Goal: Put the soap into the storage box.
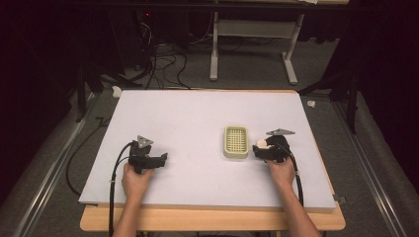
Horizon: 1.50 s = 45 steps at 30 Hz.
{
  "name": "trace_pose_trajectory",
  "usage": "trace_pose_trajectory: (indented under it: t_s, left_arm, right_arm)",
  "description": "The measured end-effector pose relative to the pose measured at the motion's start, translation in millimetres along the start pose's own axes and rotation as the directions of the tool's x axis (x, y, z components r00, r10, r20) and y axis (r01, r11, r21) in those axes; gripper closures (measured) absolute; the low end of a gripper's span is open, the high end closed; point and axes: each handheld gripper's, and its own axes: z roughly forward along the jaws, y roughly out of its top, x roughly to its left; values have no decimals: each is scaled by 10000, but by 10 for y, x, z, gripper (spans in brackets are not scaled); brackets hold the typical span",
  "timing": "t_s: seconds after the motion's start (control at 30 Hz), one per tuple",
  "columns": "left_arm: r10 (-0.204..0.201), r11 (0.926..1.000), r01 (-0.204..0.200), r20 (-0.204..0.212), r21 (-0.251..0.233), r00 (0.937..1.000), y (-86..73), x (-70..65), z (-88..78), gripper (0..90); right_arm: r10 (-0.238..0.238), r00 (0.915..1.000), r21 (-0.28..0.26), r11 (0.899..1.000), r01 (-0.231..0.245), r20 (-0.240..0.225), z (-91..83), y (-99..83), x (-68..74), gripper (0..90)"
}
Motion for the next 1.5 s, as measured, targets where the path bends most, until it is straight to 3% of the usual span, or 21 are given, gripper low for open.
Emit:
trace_pose_trajectory:
  t_s: [0.77, 1.17, 1.5]
  left_arm:
    - [-18, 10000, 18, 10, -9, 10000, 0, 2, 2, 158]
    - [-25, 10000, 25, 17, -1, 10000, 0, 3, 2, 158]
    - [-23, 10000, 23, 15, -2, 10000, 0, 3, 2, 157]
  right_arm:
    - [34, 9971, -825, 9965, -97, -767, -272, 28, -23, 243]
    - [271, 9895, -1174, 9921, -440, -1417, -425, 34, -66, 243]
    - [177, 9863, -1265, 9912, -388, -1643, -513, 42, -64, 243]
